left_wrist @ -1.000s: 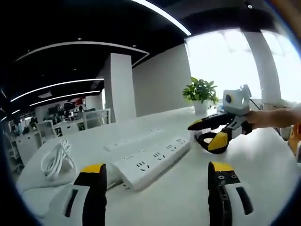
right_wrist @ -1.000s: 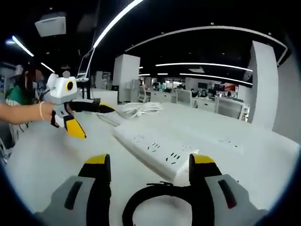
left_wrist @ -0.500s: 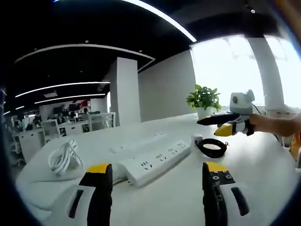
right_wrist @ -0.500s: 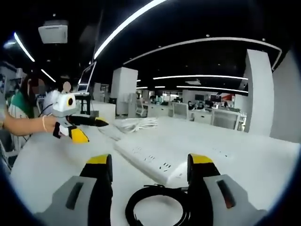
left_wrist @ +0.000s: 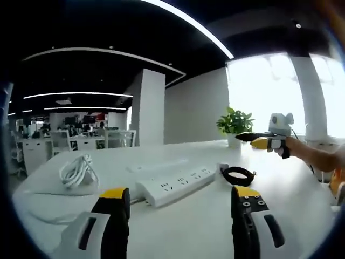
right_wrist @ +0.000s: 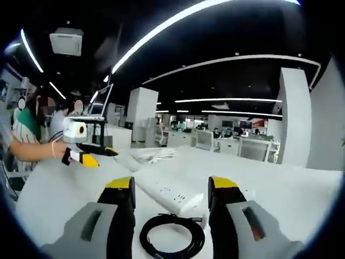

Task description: Straighten the power strip on the desk, plug the charger into it

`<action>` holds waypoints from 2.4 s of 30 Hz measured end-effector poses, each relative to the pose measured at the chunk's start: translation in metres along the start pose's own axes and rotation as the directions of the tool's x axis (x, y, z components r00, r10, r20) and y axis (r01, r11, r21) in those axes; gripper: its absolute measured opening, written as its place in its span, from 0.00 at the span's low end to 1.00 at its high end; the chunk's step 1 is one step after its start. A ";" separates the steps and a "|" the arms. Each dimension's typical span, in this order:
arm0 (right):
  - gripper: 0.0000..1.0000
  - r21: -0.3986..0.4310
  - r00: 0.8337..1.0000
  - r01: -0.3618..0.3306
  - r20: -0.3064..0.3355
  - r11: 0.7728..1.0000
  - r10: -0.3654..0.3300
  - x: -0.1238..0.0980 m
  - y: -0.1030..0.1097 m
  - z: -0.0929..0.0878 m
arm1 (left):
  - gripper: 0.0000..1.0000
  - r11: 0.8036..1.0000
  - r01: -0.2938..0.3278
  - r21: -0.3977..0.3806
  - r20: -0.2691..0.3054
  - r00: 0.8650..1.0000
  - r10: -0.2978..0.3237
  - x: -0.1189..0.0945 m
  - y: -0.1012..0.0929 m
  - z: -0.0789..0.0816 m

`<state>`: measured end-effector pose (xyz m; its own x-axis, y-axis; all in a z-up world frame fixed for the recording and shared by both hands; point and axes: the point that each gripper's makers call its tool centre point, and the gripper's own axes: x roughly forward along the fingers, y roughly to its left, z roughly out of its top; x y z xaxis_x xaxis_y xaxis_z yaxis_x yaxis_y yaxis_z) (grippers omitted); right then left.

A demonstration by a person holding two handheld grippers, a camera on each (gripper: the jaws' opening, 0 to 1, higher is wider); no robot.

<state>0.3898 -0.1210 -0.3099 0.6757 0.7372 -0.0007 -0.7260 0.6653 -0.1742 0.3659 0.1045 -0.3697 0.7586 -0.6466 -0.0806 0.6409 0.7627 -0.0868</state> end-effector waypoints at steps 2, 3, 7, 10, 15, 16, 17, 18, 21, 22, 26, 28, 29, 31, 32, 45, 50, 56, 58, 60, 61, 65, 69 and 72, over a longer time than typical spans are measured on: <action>0.50 -0.051 1.000 0.017 -0.011 0.999 -0.017 -0.006 -0.008 0.000 | 0.78 1.000 0.014 -0.005 0.003 1.000 -0.014 -0.001 -0.005 0.001; 0.49 -0.073 1.000 0.023 -0.017 0.997 -0.025 -0.007 -0.010 0.000 | 0.78 1.000 0.016 0.001 0.005 1.000 -0.016 -0.001 -0.007 0.002; 0.49 -0.164 0.998 0.007 -0.058 0.986 -0.016 -0.011 -0.016 -0.005 | 0.77 1.000 0.024 0.013 0.002 1.000 -0.024 0.000 -0.010 0.002; 0.49 -0.290 0.993 -0.010 -0.115 0.957 -0.025 -0.012 -0.023 -0.013 | 0.76 1.000 0.025 0.014 -0.009 1.000 -0.025 0.001 -0.010 -0.001; 0.47 -0.391 0.983 -0.061 -0.183 0.918 -0.012 -0.009 -0.026 -0.027 | 0.76 1.000 0.027 -0.004 -0.014 1.000 -0.027 0.001 -0.011 -0.006; 0.46 -0.408 0.980 -0.071 -0.199 0.910 -0.012 -0.008 -0.027 -0.029 | 0.76 1.000 0.027 -0.004 -0.017 1.000 -0.027 0.002 -0.011 -0.007; 0.46 -0.421 0.978 -0.078 -0.209 0.904 -0.013 -0.008 -0.029 -0.030 | 0.76 1.000 0.027 -0.005 -0.018 0.999 -0.028 0.002 -0.011 -0.008; 0.47 -0.434 0.976 -0.078 -0.217 0.898 -0.020 -0.008 -0.031 -0.032 | 0.76 1.000 0.029 -0.006 -0.018 0.999 -0.029 0.002 -0.011 -0.008; 0.47 -0.447 0.974 -0.102 -0.227 0.889 -0.002 -0.005 -0.031 -0.032 | 0.75 1.000 0.030 -0.006 -0.021 0.999 -0.031 0.003 -0.011 -0.009; 0.46 -0.454 0.972 -0.105 -0.235 0.885 -0.005 -0.005 -0.032 -0.033 | 0.75 1.000 0.031 -0.006 -0.021 0.999 -0.031 0.003 -0.011 -0.009; 0.44 -0.530 0.954 -0.168 -0.298 0.831 0.003 -0.002 -0.032 -0.040 | 0.75 0.999 0.034 -0.005 -0.020 0.999 -0.034 0.004 -0.012 -0.009; 0.43 -0.533 0.951 -0.180 -0.310 0.827 0.007 0.000 -0.033 -0.041 | 0.75 0.999 0.034 -0.006 -0.019 0.999 -0.034 0.005 -0.011 -0.009; 0.43 -0.535 0.947 -0.188 -0.320 0.824 0.008 0.001 -0.034 -0.043 | 0.75 0.999 0.034 -0.006 -0.019 0.999 -0.034 0.005 -0.011 -0.010; 0.43 -0.549 0.938 -0.214 -0.347 0.808 0.013 0.003 -0.036 -0.047 | 0.75 0.999 0.034 -0.005 -0.022 0.999 -0.034 0.005 -0.011 -0.010; 0.42 -0.556 0.934 -0.223 -0.356 0.800 0.013 0.005 -0.037 -0.048 | 0.75 0.999 0.034 -0.005 -0.024 0.999 -0.035 0.005 -0.011 -0.011; 0.37 -0.555 0.870 -0.383 -0.486 0.738 0.086 0.021 -0.019 -0.067 | 0.73 0.999 0.041 -0.005 -0.040 0.998 -0.042 0.006 -0.012 -0.016; 0.35 -0.554 0.832 -0.449 -0.546 0.701 0.101 0.024 -0.015 -0.077 | 0.72 0.999 0.041 -0.008 -0.045 0.998 -0.041 0.006 -0.011 -0.019; 0.32 -0.536 0.786 -0.516 -0.606 0.668 0.122 0.027 -0.013 -0.081 | 0.71 0.999 0.046 -0.012 -0.040 0.998 -0.047 0.006 -0.012 -0.019; 0.31 -0.514 0.756 -0.551 -0.641 0.658 0.132 0.029 -0.015 -0.084 | 0.71 0.999 0.045 -0.014 -0.041 0.998 -0.045 0.006 -0.012 -0.019; 0.28 -0.494 0.727 -0.587 -0.671 0.642 0.148 0.030 -0.014 -0.086 | 0.71 0.999 0.045 -0.015 -0.040 0.998 -0.045 0.006 -0.012 -0.019; 0.28 -0.488 0.720 -0.595 -0.678 0.639 0.153 0.032 -0.014 -0.086 | 0.71 0.999 0.044 -0.016 -0.040 0.998 -0.045 0.006 -0.012 -0.019; 0.28 -0.469 0.677 -0.633 -0.722 0.616 0.145 0.033 -0.018 -0.092 | 0.71 0.999 0.045 -0.014 -0.035 0.998 -0.045 0.005 -0.012 -0.018; 0.27 -0.419 0.630 -0.670 -0.758 0.613 0.170 0.030 -0.017 -0.095 | 0.71 0.999 0.044 -0.014 -0.035 0.998 -0.045 0.003 -0.013 -0.018; 0.27 -0.413 0.613 -0.683 -0.773 0.602 0.165 0.030 -0.018 -0.095 | 0.71 0.999 0.043 -0.016 -0.034 0.998 -0.044 0.003 -0.012 -0.018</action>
<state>0.4349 -0.1220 -0.4003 0.3933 0.4702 -0.7901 -0.8457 -0.1521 -0.5115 0.3582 0.0929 -0.3870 0.7254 -0.6794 -0.1109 0.6711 0.7338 -0.1059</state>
